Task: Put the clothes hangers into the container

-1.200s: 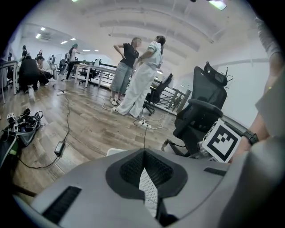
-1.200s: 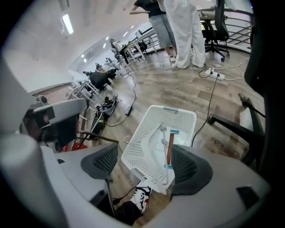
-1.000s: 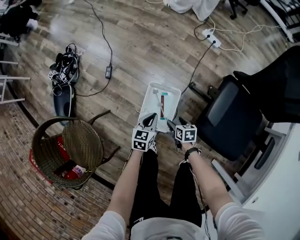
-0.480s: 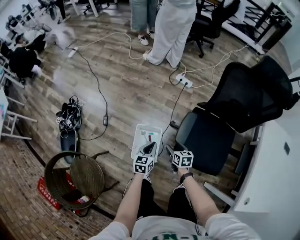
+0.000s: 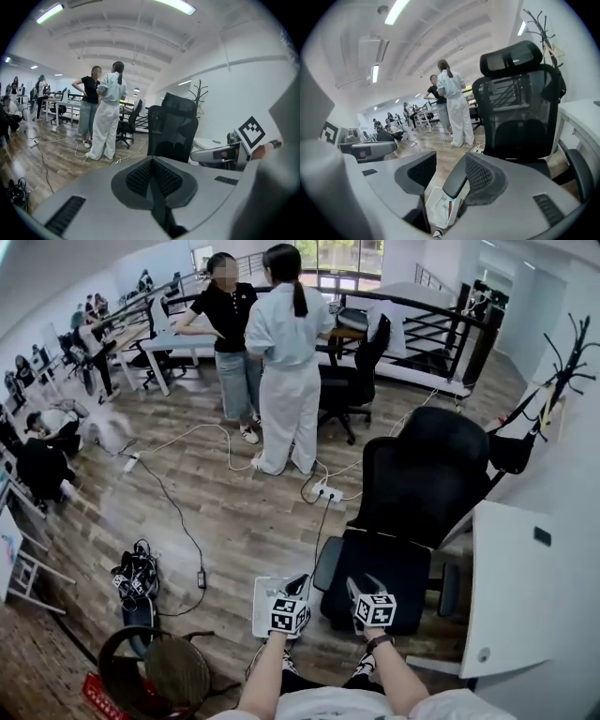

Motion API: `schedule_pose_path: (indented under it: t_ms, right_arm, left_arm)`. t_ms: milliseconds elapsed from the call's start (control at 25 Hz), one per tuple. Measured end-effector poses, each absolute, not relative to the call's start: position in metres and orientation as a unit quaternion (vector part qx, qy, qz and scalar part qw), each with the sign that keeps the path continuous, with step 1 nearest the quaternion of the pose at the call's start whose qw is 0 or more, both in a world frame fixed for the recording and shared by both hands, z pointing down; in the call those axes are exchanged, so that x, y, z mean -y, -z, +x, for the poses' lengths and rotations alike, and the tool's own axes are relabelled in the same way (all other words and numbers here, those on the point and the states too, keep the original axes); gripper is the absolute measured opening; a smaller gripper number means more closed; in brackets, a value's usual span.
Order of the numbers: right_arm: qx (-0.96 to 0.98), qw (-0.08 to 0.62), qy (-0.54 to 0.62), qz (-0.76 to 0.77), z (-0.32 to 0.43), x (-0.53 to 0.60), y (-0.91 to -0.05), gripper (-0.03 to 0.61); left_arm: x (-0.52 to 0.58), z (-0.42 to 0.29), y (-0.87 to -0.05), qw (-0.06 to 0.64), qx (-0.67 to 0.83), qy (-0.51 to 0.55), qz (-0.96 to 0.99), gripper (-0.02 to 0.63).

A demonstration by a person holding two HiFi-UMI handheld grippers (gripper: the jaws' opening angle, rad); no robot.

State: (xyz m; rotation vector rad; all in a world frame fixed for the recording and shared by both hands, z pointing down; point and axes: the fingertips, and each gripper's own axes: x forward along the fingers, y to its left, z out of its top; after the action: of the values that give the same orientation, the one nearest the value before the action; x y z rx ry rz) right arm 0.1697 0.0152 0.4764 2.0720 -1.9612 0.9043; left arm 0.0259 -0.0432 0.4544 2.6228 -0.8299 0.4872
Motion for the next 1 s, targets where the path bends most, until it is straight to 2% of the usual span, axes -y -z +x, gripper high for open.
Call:
schedule_pose_path:
  t_ms: [280, 520, 680, 840, 1000]
  right_arm:
    - [0.628, 0.042, -0.225, 0.744, 0.248, -0.051, -0.382, 0.158]
    - [0.614, -0.005, -0.168, 0.771, 0.285, -0.079, -0.311, 0.096]
    - [0.606, 0.000, -0.118, 0.787, 0.304, -0.087, -0.258, 0.075]
    - [0.589, 0.013, -0.083, 0.804, 0.322, -0.100, -0.220, 0.018]
    - [0.587, -0.008, -0.059, 0.807, 0.334, -0.119, -0.189, 0.017]
  left_arm:
    - [0.022, 0.089, -0.387, 0.135, 0.265, -0.151, 0.943, 0.011]
    - [0.006, 0.136, -0.330, 0.113, 0.243, -0.122, 0.956, 0.011]
    - [0.001, 0.163, -0.282, 0.075, 0.235, -0.111, 0.963, 0.011]
    - [-0.011, 0.188, -0.241, 0.021, 0.235, -0.100, 0.966, 0.011]
    - [-0.031, 0.209, -0.200, -0.024, 0.231, -0.076, 0.970, 0.011]
